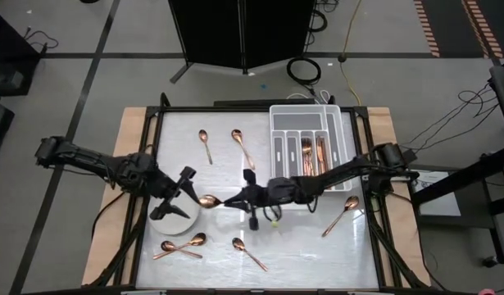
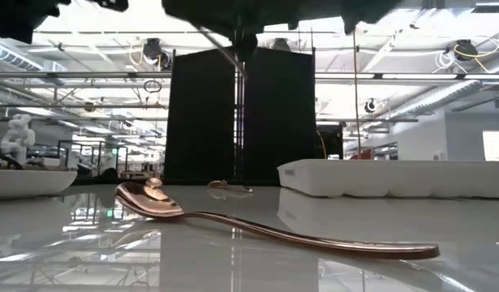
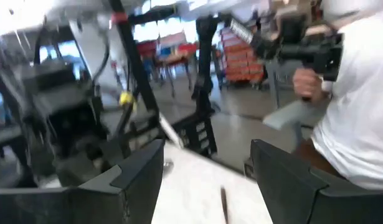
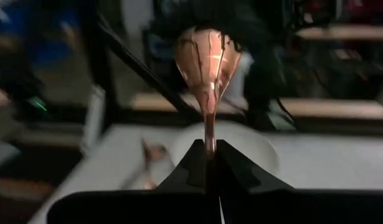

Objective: Sort silverware
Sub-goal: Put the bronze spoon into the silverware tray

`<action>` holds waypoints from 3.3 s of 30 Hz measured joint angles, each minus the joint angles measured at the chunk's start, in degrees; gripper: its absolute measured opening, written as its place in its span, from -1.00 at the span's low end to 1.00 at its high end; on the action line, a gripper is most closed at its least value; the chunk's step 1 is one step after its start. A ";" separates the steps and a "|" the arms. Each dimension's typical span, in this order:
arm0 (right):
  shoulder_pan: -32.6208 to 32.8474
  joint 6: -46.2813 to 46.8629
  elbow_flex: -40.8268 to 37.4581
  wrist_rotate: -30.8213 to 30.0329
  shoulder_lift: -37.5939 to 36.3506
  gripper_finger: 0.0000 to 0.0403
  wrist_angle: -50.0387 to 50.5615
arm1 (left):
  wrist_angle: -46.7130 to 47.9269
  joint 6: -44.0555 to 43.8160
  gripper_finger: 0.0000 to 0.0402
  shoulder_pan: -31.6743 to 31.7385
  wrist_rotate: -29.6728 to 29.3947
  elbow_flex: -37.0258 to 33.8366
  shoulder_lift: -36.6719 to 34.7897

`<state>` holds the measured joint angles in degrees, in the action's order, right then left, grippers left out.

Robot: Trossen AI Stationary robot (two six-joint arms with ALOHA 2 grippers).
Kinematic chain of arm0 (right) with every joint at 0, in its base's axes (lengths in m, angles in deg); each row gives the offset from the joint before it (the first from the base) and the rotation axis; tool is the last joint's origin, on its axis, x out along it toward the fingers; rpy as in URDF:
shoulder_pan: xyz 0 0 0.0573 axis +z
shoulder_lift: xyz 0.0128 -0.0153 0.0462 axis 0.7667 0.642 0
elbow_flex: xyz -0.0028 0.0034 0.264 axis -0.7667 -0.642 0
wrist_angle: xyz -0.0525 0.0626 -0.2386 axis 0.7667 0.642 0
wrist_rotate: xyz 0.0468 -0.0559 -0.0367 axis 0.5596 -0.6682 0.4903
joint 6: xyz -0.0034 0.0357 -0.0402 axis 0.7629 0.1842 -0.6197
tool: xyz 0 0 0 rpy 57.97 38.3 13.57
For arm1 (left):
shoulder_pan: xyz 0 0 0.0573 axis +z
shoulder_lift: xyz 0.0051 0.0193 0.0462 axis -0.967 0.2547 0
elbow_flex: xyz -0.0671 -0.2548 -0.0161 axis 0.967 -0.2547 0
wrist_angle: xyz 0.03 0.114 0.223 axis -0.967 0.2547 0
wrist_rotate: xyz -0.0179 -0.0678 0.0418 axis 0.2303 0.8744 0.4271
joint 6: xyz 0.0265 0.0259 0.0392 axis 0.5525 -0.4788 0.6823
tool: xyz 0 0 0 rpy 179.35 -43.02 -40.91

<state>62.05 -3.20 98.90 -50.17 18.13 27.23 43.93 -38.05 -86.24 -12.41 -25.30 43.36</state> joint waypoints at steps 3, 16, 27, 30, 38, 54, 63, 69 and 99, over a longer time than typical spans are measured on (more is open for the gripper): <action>0.57 1.57 -4.23 4.63 0.28 -1.00 -11.26 | -2.93 0.02 0.20 -1.21 -0.08 -0.88 0.42; 3.04 1.70 -2.81 10.31 2.21 -1.00 -17.90 | -18.59 0.03 0.20 -5.21 -6.98 -0.85 14.35; 2.66 1.71 -2.83 10.18 2.25 -1.00 -15.89 | -23.86 8.36 0.20 -5.17 -12.61 -0.82 19.11; 2.66 1.86 -2.83 10.31 2.51 -1.00 -16.28 | -24.65 12.05 0.20 -5.17 -12.65 -0.82 19.99; 1.33 5.75 -2.81 11.61 6.51 -1.00 -23.22 | -30.26 17.18 0.20 -6.16 -11.92 -0.82 22.86; 0.70 6.41 -2.79 11.58 6.43 -1.00 -23.14 | -30.59 19.87 -0.09 -7.20 -11.71 0.12 22.86; 0.72 6.35 -2.79 11.72 6.43 -0.99 -23.01 | -31.73 19.66 -0.76 -7.19 -14.64 0.12 22.86; 0.70 4.85 -2.79 11.42 6.43 -0.95 -22.60 | -31.68 19.27 -0.96 -7.27 -18.98 0.12 22.82; 0.83 1.67 -2.75 -13.14 6.40 -0.64 -10.53 | 5.81 1.51 -1.00 -7.59 -49.60 11.36 19.21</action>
<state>62.87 -1.53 96.16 -63.31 24.53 16.70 49.74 -36.54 -93.83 -62.01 -13.94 62.57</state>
